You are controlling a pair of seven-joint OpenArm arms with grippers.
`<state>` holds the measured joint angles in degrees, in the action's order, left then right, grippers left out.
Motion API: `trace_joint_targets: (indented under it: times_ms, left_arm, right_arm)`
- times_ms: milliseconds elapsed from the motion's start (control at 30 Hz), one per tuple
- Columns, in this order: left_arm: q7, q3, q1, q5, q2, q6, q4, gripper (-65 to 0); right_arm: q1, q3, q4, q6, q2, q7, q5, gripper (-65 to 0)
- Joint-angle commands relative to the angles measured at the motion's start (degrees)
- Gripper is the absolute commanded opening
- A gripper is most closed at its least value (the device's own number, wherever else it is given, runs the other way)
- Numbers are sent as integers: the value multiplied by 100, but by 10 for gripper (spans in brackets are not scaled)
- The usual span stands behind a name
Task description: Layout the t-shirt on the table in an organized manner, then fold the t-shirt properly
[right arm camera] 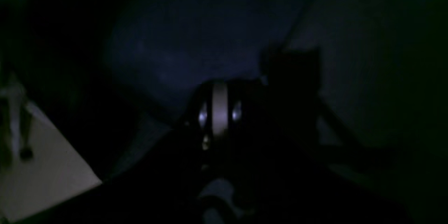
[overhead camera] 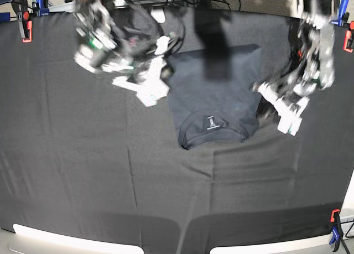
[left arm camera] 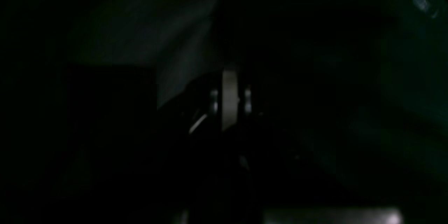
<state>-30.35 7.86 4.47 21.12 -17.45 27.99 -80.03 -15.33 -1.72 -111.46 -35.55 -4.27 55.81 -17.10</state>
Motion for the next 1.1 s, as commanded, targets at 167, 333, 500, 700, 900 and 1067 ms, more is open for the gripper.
trace_joint_targets:
  times_ms: [167,333,500,700,900,1067]
  left_arm:
    - [125,1287,1482,299,81,-166,-1906,-650]
    - [-278,2243,2837,616,374,-162,-3042,-650]
    - [-920,2677,4011,927,632,-39,-3314,-650]
    - [-1040,2680,5077,968,822,240,-3040,-650]
    - [-1464,2476,4946,1001,721,356,-1429,-650]
    - [-1255,2199,4374,990,671,380,634,-650]
  right_arm:
    - [-632,1176,-955,0,-2,-133,-223,-650]
    - [-1423,2175,-1462,-2,0,229,-774,-650]
    - [-2461,2774,-1580,-7,0,686,-1178,-650]
    - [-3851,2756,-1486,-20,0,780,-1182,-650]
    - [-4197,2118,-120,-116,-4,914,-619,-650]
    - [-3532,1370,2041,-166,-223,914,-164,-650]
